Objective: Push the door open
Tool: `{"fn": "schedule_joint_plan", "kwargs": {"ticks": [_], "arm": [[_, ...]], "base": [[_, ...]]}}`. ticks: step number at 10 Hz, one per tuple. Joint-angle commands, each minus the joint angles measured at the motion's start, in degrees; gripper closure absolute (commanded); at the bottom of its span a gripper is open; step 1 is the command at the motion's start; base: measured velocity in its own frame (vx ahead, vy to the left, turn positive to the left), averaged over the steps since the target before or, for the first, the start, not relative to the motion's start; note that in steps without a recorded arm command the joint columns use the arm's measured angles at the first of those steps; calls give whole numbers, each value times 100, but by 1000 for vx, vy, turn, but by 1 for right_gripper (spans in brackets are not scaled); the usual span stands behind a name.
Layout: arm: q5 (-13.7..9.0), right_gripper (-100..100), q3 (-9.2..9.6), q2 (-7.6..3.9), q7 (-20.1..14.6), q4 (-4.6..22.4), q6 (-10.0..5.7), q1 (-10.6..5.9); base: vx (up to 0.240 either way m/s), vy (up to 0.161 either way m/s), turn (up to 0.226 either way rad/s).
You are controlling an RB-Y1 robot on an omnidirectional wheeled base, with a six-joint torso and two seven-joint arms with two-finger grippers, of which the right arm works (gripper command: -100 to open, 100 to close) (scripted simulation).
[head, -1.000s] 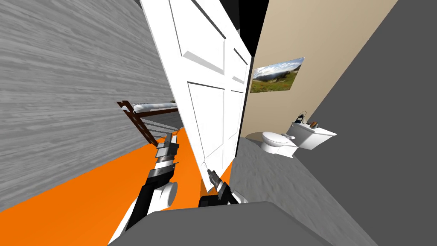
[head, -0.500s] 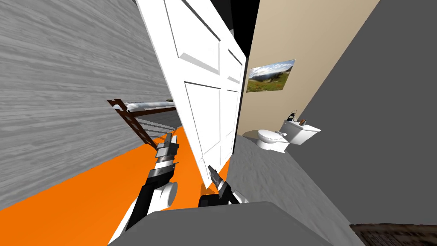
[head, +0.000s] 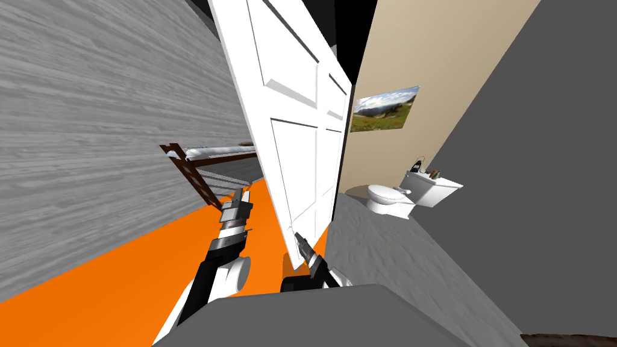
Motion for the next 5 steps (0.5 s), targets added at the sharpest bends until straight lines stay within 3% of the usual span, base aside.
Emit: {"fn": "schedule_joint_plan", "kwargs": {"ticks": [1,3,4,5], "arm": [[-1,-100,-26,21,7,4,17,-15],[-2,-100,-67,118,17,38,29,-41],[-1,-100,-54,87,16,14,31,-27],[-1,100,-54,87,16,14,31,-27]], "base": [[149,148,20],[150,144,29],[69,80,-3],[-12,-12,-1]]}}
